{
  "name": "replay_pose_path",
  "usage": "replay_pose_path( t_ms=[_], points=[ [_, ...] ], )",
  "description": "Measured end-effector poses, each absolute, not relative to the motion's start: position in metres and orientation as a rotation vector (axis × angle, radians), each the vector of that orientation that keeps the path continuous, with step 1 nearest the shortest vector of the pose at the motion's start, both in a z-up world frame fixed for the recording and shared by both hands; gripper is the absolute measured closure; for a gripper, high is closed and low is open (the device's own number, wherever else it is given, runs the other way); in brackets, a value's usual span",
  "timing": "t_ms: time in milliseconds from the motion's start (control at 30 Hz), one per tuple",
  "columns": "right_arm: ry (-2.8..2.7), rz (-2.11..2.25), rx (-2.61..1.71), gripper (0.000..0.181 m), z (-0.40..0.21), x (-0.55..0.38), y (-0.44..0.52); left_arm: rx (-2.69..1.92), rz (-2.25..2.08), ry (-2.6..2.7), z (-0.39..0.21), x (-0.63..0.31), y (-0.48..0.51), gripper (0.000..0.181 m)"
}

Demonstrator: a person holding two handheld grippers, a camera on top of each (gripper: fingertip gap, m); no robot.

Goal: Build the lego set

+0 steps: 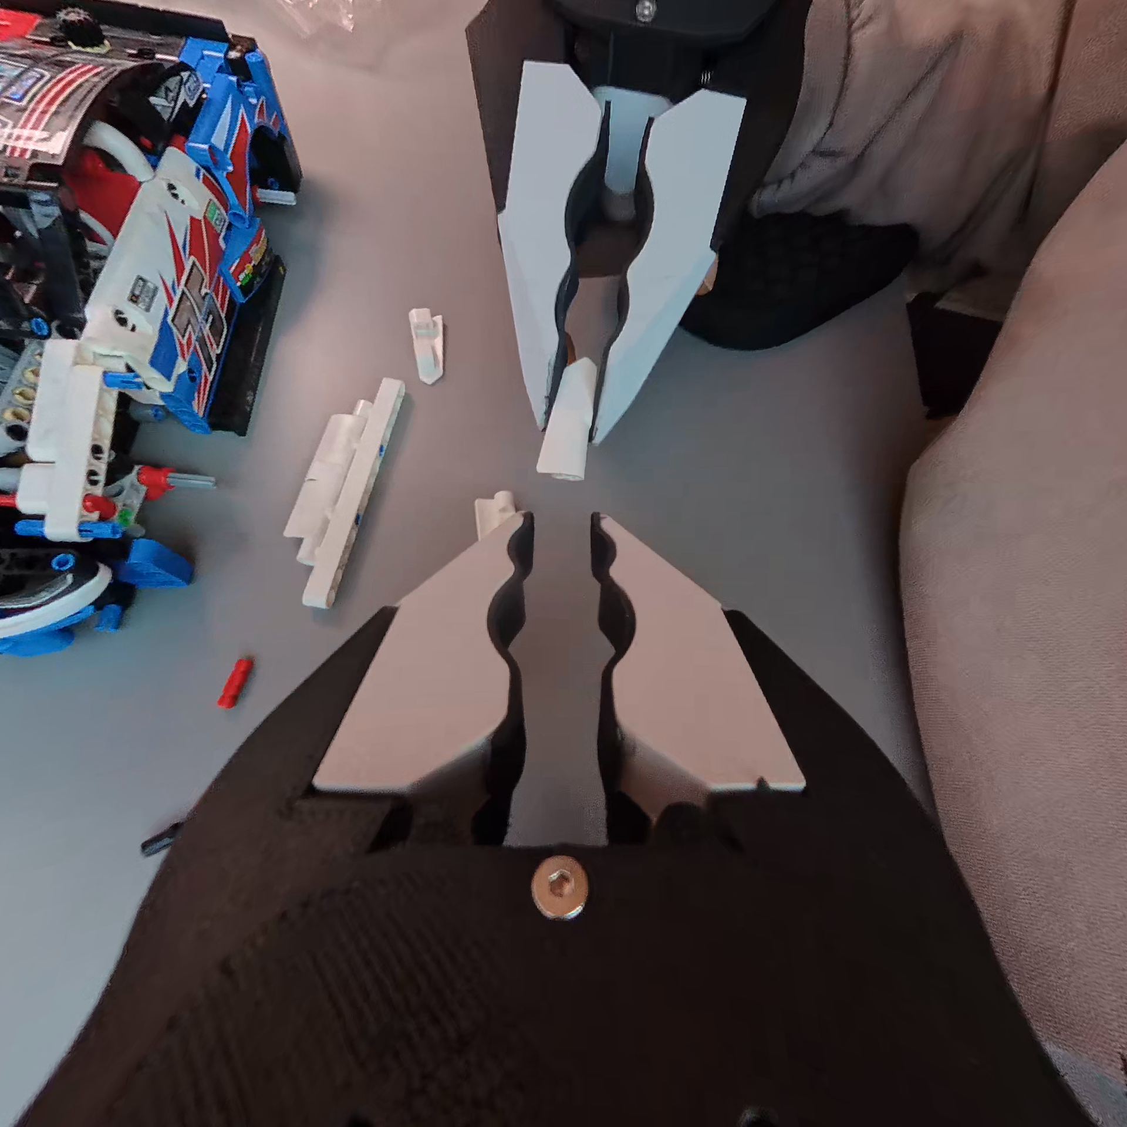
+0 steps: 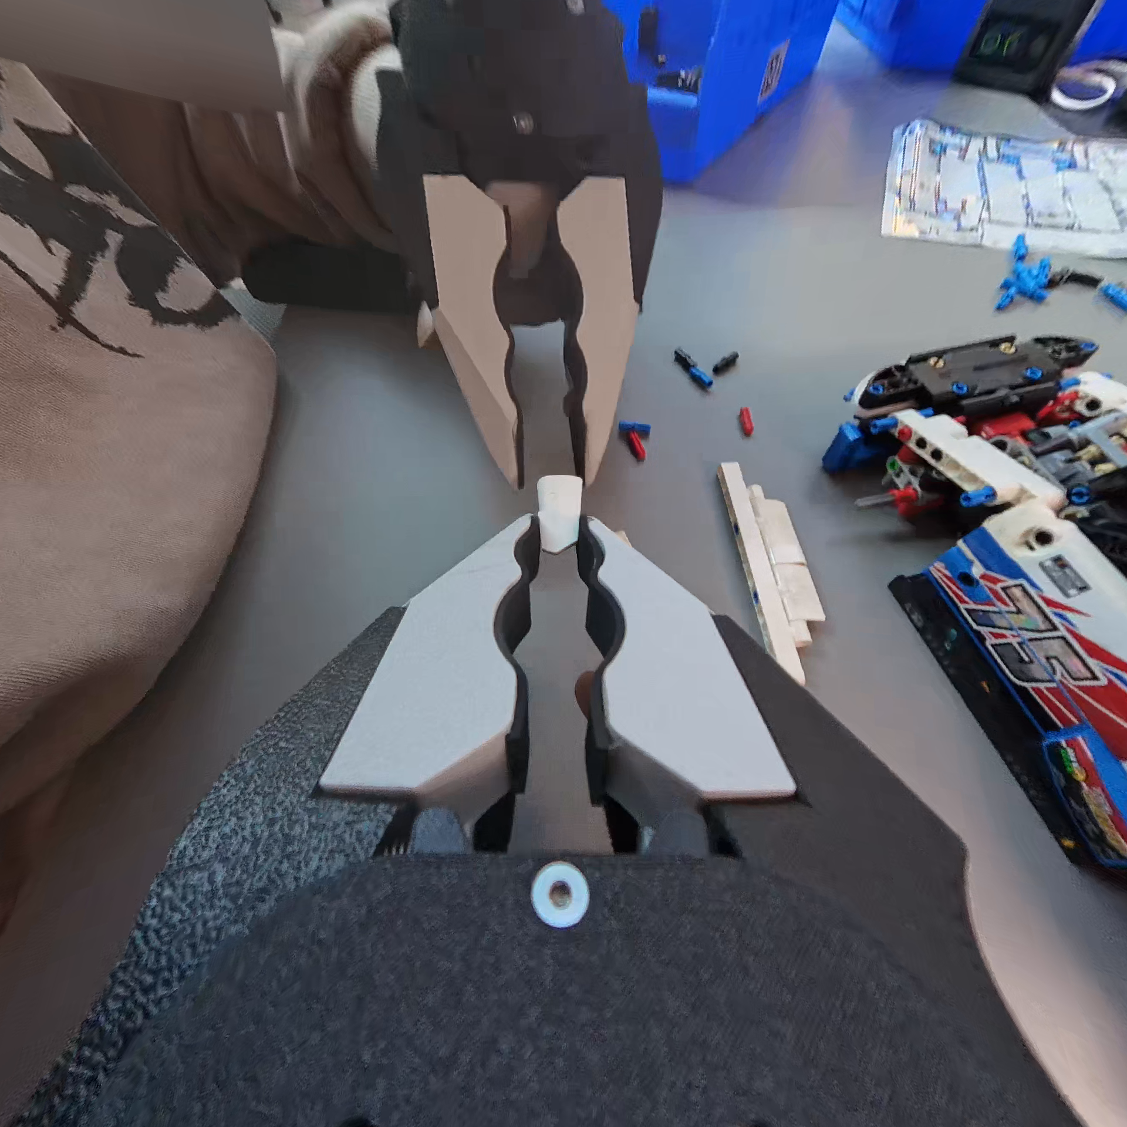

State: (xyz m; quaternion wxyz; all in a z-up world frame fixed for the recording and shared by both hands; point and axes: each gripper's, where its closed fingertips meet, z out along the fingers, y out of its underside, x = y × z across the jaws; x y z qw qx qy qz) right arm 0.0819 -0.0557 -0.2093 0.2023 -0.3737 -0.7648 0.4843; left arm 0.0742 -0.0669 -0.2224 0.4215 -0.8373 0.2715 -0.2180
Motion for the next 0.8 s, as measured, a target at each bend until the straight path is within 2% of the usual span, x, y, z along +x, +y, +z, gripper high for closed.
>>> replay_pose_path(
  t_ms=[33, 167, 367, 633, 800],
  points=[
    [-2.107, 1.384, -1.016, 0.172, -0.203, 0.081, -0.058, -2.082, -0.6, 0.656, -0.219, 0.078, -0.067, 0.162],
    [-2.057, 1.382, -0.911, 0.172, -0.193, 0.08, -0.063, -1.978, -0.929, 0.468, -0.195, 0.088, -0.066, 0.168],
    [-2.096, 1.213, -0.857, 0.172, -0.205, 0.078, -0.06, -2.028, -0.985, 0.395, -0.203, 0.084, -0.064, 0.173],
    [-2.191, 1.348, -0.98, 0.167, -0.216, 0.084, -0.071, -1.96, -0.355, 0.861, -0.21, 0.087, -0.067, 0.173],
    [-2.231, 1.391, -0.988, 0.17, -0.219, 0.087, -0.081, -1.932, -0.195, 1.006, -0.216, 0.091, -0.071, 0.173]
  ],
)
